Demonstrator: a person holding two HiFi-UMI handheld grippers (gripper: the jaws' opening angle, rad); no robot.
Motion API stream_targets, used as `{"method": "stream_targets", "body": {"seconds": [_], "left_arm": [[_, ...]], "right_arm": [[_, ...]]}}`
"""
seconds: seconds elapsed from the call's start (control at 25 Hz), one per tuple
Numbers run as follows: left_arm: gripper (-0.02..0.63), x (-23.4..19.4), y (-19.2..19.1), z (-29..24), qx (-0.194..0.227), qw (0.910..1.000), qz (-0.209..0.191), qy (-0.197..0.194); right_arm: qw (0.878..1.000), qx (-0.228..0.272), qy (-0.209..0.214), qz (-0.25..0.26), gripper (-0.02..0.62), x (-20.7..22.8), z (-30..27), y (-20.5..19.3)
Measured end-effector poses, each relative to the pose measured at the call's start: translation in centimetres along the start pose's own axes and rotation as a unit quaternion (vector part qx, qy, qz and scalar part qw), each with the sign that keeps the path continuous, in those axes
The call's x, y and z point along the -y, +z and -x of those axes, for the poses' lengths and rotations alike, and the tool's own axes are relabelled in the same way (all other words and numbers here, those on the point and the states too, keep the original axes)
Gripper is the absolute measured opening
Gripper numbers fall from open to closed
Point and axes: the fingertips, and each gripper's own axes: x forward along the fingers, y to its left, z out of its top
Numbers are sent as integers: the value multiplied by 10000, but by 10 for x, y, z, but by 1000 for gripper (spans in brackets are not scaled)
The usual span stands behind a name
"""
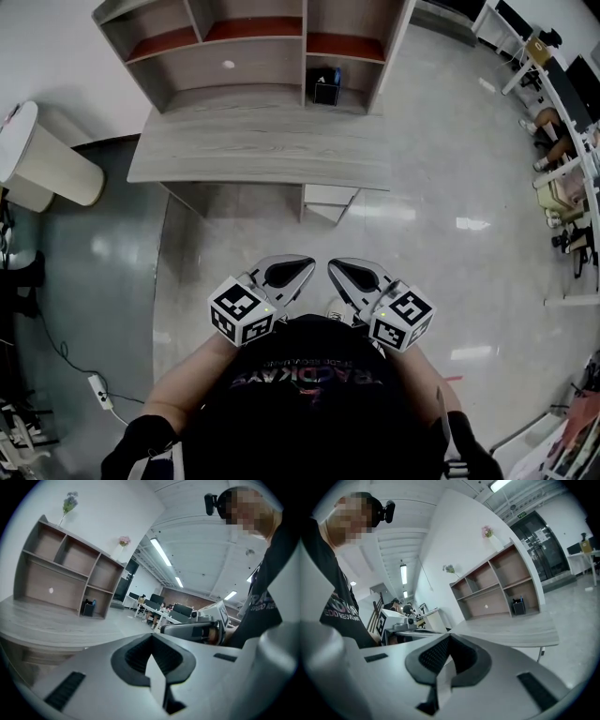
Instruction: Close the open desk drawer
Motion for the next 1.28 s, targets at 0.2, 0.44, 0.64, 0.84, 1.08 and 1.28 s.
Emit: {"method": "stream_targets", "body": {"seconds": [0.2,0.44,0.64,0.84,1.08,1.28], "left_arm": [[11,5,-12,-6,-147,9996,195,-143],[11,4,-14,-7,-66,9992,390,-70],[11,7,-15,-11,-80,9992,396,-73],[11,9,-16,-14,-84,9991,404,-65],[11,9,-18,-13,-66,9991,427,-39],[11,8,-18,-11,-58,9991,430,-9]], "right_arm": [[9996,-196,80,-162,17,-3,-1,-16],[9996,-223,111,-140,17,-4,4,-20],[9996,-224,99,-164,17,-1,8,-20],[9995,-255,115,-169,17,-1,11,-23],[9993,-292,153,-174,17,-1,10,-25],[9992,-312,162,-167,17,-2,9,-26]]}}
